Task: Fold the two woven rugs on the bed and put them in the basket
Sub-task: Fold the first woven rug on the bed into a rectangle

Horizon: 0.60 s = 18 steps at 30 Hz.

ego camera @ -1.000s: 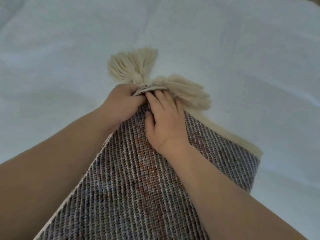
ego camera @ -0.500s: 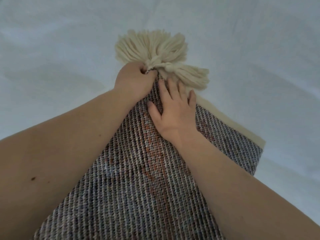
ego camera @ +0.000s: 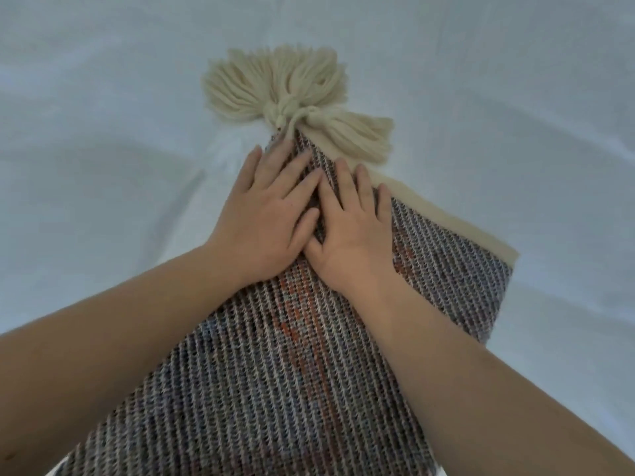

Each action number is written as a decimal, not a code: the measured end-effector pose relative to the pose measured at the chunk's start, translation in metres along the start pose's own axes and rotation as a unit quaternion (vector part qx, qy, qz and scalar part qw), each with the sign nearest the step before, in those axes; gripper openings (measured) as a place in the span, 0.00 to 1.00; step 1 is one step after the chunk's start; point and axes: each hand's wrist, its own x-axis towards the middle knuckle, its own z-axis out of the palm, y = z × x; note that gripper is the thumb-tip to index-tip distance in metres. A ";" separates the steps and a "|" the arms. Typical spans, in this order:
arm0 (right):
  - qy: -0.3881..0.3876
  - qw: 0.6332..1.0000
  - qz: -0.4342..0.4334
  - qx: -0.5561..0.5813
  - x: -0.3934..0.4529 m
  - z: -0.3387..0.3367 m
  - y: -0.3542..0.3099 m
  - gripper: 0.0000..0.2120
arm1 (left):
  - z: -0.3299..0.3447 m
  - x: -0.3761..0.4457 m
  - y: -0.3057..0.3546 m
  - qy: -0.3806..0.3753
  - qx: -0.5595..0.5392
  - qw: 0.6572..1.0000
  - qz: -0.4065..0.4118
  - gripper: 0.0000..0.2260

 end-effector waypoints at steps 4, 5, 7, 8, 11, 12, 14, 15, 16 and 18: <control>-0.013 1.000 0.007 -0.015 -0.009 0.003 0.010 0.35 | 0.008 0.001 -0.015 -0.130 0.061 0.986 0.086 0.33; -0.011 1.000 0.018 -0.013 -0.010 0.003 0.013 0.34 | 0.009 0.007 -0.021 -0.140 0.076 0.983 0.087 0.33; -0.008 0.999 0.044 -0.006 -0.013 0.001 0.021 0.34 | 0.009 0.018 -0.028 -0.149 0.119 0.979 0.078 0.34; -0.010 0.998 0.056 -0.001 -0.015 0.000 0.024 0.34 | 0.008 0.022 -0.027 -0.149 0.135 0.977 0.068 0.34; -0.013 0.998 0.066 0.012 -0.021 -0.001 0.031 0.34 | 0.007 0.035 -0.008 -0.128 0.118 0.980 0.093 0.33; -0.009 0.998 0.065 0.016 -0.022 -0.001 0.033 0.34 | 0.009 0.040 0.000 -0.128 0.108 0.978 0.127 0.32; -0.010 0.997 0.070 0.021 -0.024 -0.002 0.037 0.33 | 0.014 0.052 0.009 -0.155 0.097 0.968 0.173 0.32; -0.015 0.997 0.078 0.023 -0.027 -0.003 0.042 0.32 | 0.015 0.058 0.009 -0.173 0.098 0.964 0.176 0.33; -0.019 0.996 0.086 0.026 -0.029 -0.004 0.048 0.31 | 0.016 0.064 0.008 -0.183 0.102 0.962 0.173 0.34; -0.022 0.995 0.097 0.033 -0.034 -0.006 0.059 0.31 | 0.017 0.072 0.004 -0.182 0.113 0.963 0.166 0.34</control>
